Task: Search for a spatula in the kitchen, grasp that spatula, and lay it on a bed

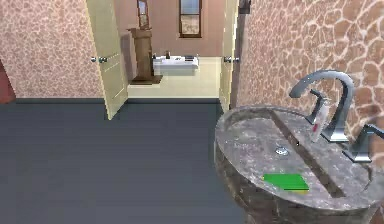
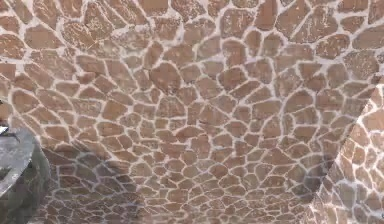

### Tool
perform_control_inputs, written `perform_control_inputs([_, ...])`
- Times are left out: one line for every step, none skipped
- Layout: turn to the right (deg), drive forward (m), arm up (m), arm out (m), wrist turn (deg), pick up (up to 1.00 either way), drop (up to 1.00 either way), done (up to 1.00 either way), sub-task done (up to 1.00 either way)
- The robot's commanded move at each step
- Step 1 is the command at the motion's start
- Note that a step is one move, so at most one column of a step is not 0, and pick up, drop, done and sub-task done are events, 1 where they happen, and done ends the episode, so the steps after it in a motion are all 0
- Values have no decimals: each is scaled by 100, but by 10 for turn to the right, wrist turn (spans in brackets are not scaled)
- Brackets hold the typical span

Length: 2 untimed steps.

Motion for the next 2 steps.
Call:
perform_control_inputs([-450,0,0,0,0,0,0,0,0])
perform_control_inputs([-450,0,0,0,0,0,0,0,0])
